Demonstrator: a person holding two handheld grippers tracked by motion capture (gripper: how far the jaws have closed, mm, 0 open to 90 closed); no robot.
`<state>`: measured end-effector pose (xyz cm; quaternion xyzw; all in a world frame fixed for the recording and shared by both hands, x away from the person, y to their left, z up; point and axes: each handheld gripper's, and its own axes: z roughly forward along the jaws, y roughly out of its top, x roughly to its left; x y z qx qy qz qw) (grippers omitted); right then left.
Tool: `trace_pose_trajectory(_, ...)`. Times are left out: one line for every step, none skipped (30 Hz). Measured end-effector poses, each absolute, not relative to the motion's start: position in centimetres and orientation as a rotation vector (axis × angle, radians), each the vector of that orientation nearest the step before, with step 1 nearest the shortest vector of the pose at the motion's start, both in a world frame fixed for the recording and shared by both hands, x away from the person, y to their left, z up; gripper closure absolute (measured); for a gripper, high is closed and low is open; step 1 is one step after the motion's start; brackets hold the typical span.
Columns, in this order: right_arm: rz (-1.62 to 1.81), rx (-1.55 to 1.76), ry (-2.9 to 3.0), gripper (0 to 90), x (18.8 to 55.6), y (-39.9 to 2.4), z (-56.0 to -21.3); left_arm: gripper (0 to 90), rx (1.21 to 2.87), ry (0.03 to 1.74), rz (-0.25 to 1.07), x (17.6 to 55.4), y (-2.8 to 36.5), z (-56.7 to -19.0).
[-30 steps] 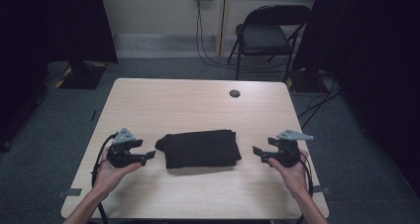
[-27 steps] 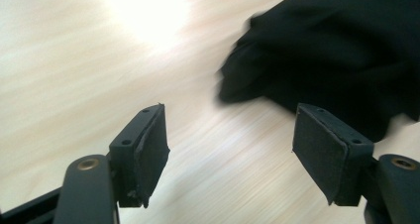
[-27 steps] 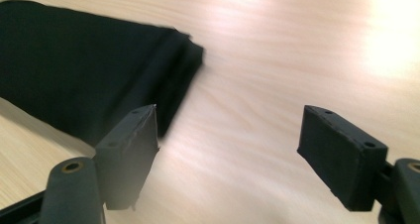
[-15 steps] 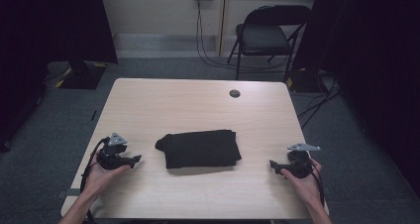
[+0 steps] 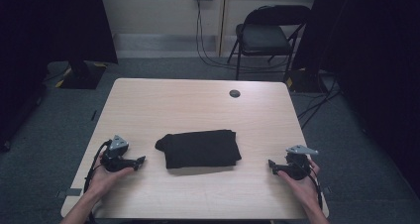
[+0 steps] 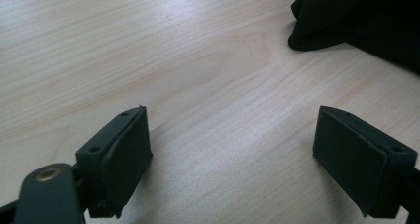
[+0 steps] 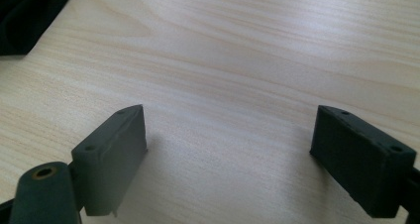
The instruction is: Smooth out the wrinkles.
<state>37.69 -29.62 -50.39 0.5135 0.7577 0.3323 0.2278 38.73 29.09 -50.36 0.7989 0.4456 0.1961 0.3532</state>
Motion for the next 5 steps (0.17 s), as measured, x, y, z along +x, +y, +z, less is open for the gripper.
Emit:
trace_pose_trajectory(0.915, 1.415, 2.086, 13.1, 37.69, -29.62, -50.39, 14.1, 2.064, 1.156, 0.508, 38.74, 29.07, -50.36)
trace_pose_trajectory(0.915, 1.416, 2.086, 13.1, 37.68, -29.62, -50.39, 14.2, 2.062, 1.159, 0.509, 38.73, 29.05, -50.36)
trace_pose_trajectory(0.915, 1.416, 2.086, 13.1, 37.68, -29.62, -50.39, 14.1, 2.062, 1.159, 0.509, 38.73, 29.05, -50.36)
trace_pose_trajectory(0.914, 1.416, 2.085, 13.1, 37.68, -29.61, -50.39, 14.1, 2.062, 1.161, 0.511, 38.71, 29.04, -50.36)
trace_pose_trajectory(0.913, 1.418, 2.084, 13.1, 37.67, -29.6, -50.39, 14.1, 2.057, 1.168, 0.514, 38.66, 29.01, -50.37)
